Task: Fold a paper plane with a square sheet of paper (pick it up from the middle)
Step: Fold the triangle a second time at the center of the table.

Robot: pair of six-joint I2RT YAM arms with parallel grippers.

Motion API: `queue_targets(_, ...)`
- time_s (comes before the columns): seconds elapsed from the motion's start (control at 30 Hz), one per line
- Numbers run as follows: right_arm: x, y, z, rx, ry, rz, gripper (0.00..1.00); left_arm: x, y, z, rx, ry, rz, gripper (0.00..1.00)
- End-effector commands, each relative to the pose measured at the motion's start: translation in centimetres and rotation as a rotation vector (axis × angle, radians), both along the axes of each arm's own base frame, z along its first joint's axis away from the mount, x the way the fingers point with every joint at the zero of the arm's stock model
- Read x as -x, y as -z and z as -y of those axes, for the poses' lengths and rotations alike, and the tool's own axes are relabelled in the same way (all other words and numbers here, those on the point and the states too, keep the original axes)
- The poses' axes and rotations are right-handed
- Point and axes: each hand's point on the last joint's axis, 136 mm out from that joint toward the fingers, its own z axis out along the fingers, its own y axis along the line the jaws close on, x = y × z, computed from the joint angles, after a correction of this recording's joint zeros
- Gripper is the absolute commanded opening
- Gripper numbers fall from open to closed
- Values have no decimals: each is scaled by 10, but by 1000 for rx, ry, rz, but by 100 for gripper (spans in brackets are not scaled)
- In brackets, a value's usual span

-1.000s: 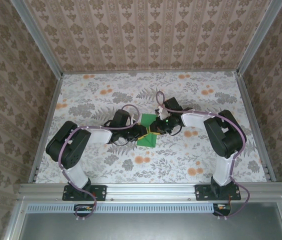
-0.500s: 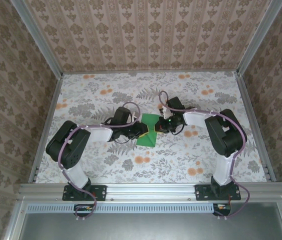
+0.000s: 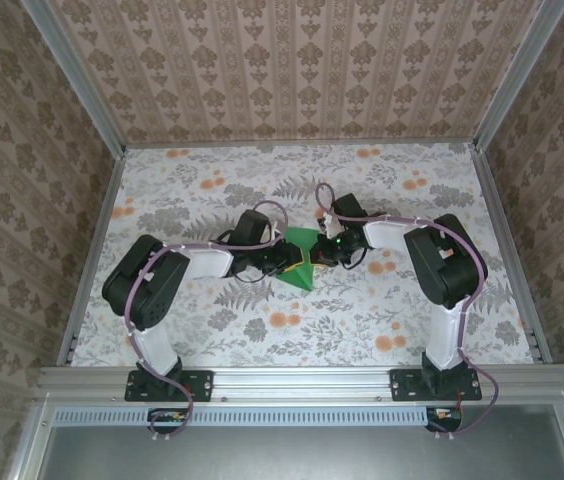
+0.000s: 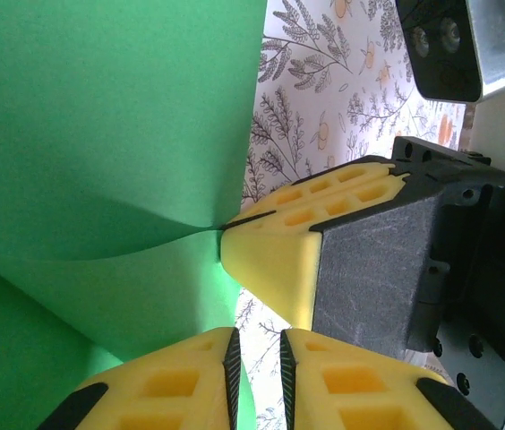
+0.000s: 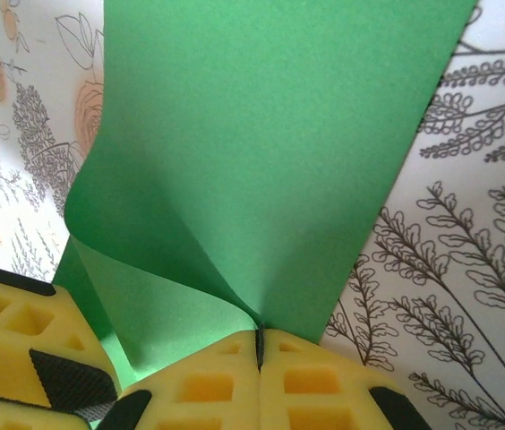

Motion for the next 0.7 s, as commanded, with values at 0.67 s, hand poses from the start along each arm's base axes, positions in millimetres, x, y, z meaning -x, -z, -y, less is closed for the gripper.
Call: queue_targets(0.67, 9, 6, 0, -3, -21, -52, 4, 4, 9, 9, -3, 49, -15, 22)
